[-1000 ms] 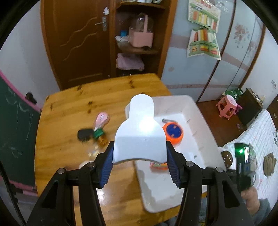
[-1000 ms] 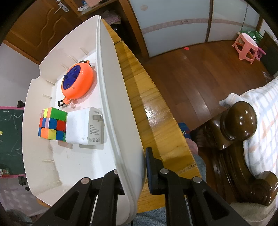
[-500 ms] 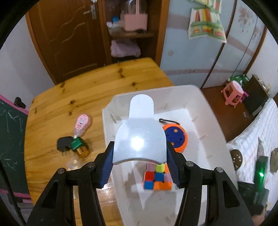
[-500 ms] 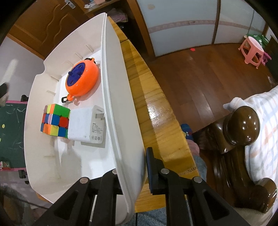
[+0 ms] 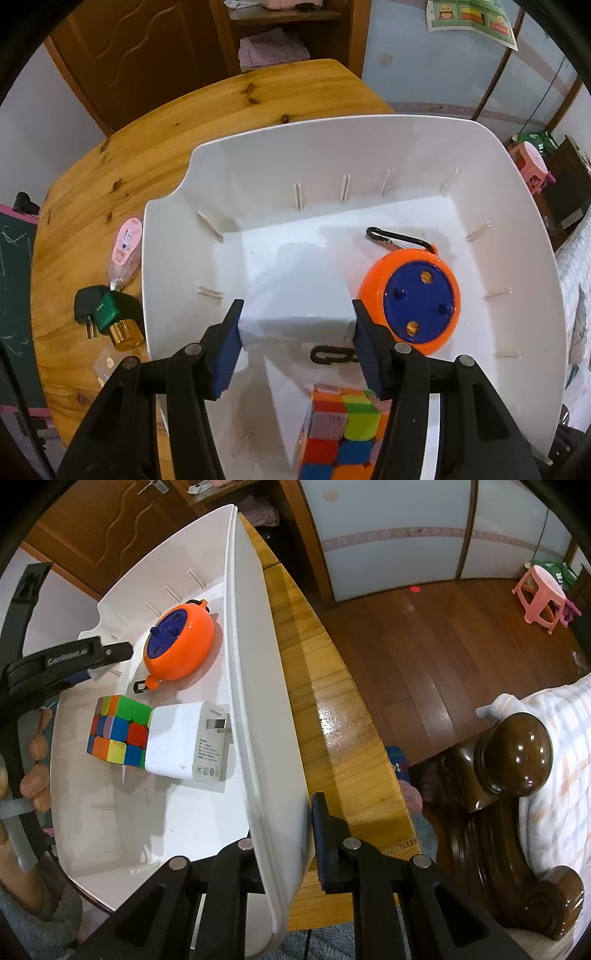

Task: Organize rigid objects
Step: 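Carry the white bottle-shaped object into the tray and release it, then withdraw the left tool and move it to the beige plug adapter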

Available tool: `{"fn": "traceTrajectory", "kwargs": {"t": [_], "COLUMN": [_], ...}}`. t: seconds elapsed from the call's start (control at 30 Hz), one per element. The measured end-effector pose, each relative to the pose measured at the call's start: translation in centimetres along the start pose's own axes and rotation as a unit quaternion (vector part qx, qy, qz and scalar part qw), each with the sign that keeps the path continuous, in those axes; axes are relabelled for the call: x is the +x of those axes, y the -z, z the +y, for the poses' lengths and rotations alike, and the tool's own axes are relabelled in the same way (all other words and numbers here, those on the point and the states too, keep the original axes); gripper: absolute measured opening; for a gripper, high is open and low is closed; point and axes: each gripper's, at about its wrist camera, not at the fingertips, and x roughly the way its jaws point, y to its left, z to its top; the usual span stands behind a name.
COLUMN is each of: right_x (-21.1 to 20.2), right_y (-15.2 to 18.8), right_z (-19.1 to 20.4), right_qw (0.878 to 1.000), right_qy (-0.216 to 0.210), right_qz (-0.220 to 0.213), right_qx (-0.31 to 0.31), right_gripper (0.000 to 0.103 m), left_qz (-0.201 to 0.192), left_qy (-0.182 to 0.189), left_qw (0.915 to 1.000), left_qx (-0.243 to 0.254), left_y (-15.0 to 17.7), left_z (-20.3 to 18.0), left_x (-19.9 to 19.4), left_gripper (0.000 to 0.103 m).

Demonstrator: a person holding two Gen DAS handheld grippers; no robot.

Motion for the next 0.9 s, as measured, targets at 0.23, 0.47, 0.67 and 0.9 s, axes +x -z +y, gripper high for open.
{"fn": "traceTrajectory", "kwargs": {"t": [0.23,0.47,0.67,0.9], "right_x": [0.0,0.1,0.2,0.4], "right_y": [0.0,0.1,0.0,-0.3], "right_z": [0.1,0.3,0.5,-0.1], "right_qw": [1.000,1.000,1.000,1.000], "right_qy": [0.002,0.006,0.011,0.007], "right_qz": [-0.001,-0.002,-0.003,0.005], "right_qx": [-0.001,-0.001,-0.001,0.013], "right_gripper": [0.015,0.015,0.015,0.013], "left_qz": [0.006,-0.007,-0.029,-0.056], "left_qy": [0.014,0.018,0.022,0.022], "left_qw": [0.9999,0.9998,0.9993,0.9982], "left_qx": [0.000,-0.005,-0.003,-0.007], "left_y": [-0.2,0.1,1.4,3.9], "left_z": [-0.1,0.5,1.7,4.0], "left_x": [0.1,-1.5,-4.2,-8.6], "left_gripper": [0.078,0.082,0.082,0.083]}}
